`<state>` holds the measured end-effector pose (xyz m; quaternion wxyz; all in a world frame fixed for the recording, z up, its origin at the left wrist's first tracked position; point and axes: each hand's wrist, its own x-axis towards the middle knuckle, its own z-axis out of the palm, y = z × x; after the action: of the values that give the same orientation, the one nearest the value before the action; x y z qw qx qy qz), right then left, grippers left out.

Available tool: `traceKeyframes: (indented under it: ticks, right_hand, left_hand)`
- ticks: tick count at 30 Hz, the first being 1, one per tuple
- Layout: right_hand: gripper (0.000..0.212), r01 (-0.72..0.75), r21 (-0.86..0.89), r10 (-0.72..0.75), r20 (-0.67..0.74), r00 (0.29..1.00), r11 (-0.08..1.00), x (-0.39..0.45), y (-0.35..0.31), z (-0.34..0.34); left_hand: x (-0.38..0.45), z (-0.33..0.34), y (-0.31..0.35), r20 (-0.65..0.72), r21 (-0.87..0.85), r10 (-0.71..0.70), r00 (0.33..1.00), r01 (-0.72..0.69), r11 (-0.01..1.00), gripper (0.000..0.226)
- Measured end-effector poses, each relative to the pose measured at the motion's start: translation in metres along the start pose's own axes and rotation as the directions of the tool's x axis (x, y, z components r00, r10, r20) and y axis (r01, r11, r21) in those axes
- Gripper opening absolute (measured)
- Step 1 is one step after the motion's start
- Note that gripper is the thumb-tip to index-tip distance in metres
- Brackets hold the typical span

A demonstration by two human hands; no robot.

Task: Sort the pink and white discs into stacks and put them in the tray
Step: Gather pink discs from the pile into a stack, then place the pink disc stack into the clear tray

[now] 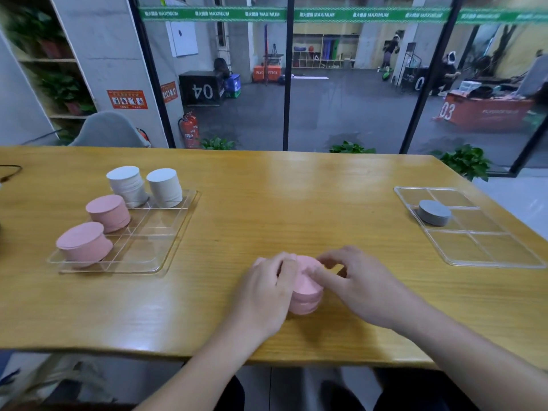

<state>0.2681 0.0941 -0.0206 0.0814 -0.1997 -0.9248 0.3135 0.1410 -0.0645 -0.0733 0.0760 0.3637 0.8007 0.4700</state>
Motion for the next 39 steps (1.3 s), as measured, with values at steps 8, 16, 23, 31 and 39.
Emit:
traceKeyframes:
  ticks: [8,16,23,31,39]
  right_hand:
    - [0.05,-0.294,0.089,0.233,0.418,0.878,0.952,0.004,-0.02,-0.017]
    - [0.062,-0.387,0.103,0.309,0.431,0.848,0.916,0.009,-0.027,-0.016]
    - [0.047,-0.365,0.14,0.281,0.411,0.867,0.921,0.009,-0.03,-0.015]
    - [0.042,-0.383,0.182,0.253,0.491,0.833,0.906,0.015,-0.025,-0.014]
    - [0.073,0.133,0.179,-0.141,0.032,0.99,0.975,0.015,0.01,0.016]
  left_hand:
    - [-0.005,0.002,0.002,-0.034,0.053,-0.005,0.999,0.007,0.999,0.04]
    - [-0.01,-0.002,0.001,-0.01,0.068,0.018,1.0,-0.018,0.998,0.035]
    - [-0.014,-0.007,-0.002,0.008,0.079,0.033,0.999,-0.033,0.996,0.039]
    - [-0.019,-0.015,-0.002,0.098,0.043,0.04,0.994,-0.045,0.998,0.036]
    - [0.003,-0.045,-0.009,0.267,-0.131,0.097,0.959,-0.064,0.989,0.055]
